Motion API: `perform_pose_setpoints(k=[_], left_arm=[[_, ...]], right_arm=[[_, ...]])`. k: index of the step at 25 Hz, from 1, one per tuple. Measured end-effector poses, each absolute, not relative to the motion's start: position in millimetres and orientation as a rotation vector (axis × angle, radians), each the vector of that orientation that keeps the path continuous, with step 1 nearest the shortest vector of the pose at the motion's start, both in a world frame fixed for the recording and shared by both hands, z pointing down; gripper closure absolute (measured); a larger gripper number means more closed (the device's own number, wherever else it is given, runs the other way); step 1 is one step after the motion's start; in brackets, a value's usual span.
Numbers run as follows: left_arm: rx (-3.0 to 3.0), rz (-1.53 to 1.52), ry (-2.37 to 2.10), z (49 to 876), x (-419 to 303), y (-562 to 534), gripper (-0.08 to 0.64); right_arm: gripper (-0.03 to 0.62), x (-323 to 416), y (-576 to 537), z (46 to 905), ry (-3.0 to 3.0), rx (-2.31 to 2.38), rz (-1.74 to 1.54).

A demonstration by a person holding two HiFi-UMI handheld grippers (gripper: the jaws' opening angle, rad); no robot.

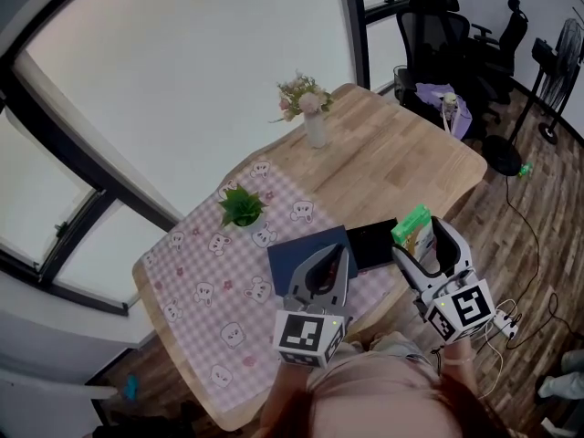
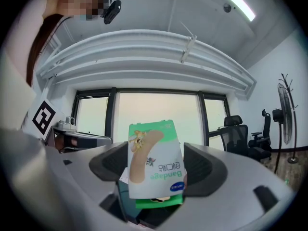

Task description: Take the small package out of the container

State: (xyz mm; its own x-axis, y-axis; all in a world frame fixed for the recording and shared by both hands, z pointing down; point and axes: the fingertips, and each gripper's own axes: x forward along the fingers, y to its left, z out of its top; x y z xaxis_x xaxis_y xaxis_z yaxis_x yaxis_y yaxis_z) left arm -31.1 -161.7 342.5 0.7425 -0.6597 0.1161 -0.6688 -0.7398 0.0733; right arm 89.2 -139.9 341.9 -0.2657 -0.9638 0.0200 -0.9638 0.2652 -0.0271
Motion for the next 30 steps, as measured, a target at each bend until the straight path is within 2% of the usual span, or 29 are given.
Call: perform_pose_setpoints(k=[30], left_arm=[[2.794, 0.14, -1.163, 335, 24, -127, 0.546]], right_arm=[[0.241, 126, -110, 323, 2.611, -1.764, 0.011]])
